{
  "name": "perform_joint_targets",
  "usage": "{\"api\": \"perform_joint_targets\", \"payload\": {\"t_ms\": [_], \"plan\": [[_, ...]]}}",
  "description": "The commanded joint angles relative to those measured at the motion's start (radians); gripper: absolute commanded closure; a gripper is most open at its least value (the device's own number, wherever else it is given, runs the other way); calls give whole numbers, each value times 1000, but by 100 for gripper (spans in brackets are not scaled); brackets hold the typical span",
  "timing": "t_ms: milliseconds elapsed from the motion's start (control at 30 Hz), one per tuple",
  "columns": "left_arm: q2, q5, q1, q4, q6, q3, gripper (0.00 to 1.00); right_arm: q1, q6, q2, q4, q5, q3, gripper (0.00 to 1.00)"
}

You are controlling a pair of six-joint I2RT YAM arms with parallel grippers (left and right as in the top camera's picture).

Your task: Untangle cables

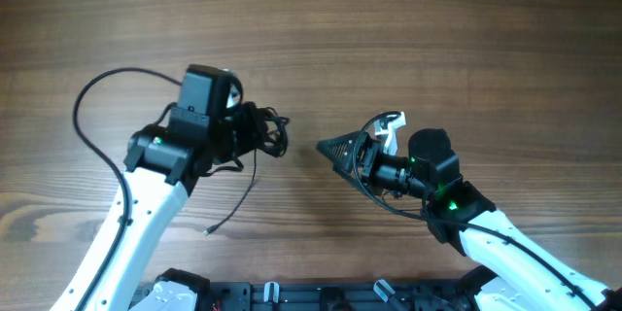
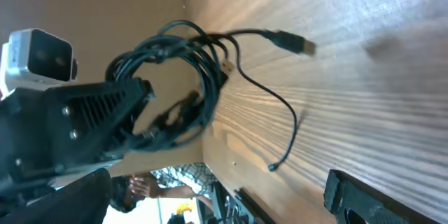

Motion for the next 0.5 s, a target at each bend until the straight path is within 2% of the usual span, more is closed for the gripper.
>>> {"api": "perform_joint_targets", "payload": {"t_ms": [0, 200, 333, 467], "plan": [[-5, -13, 35, -1, -185, 8, 96, -4, -3, -15, -29, -48, 18, 0], [-5, -9, 34, -2, -248, 8, 96, -4, -47, -28, -38, -92, 18, 0], [-5, 7, 34, -1, -404, 8, 96, -4, -114, -96, -72, -108, 18, 0], [-5, 49, 34, 3, -459, 8, 96, -5, -150, -177, -164, -102, 18, 0]]}}
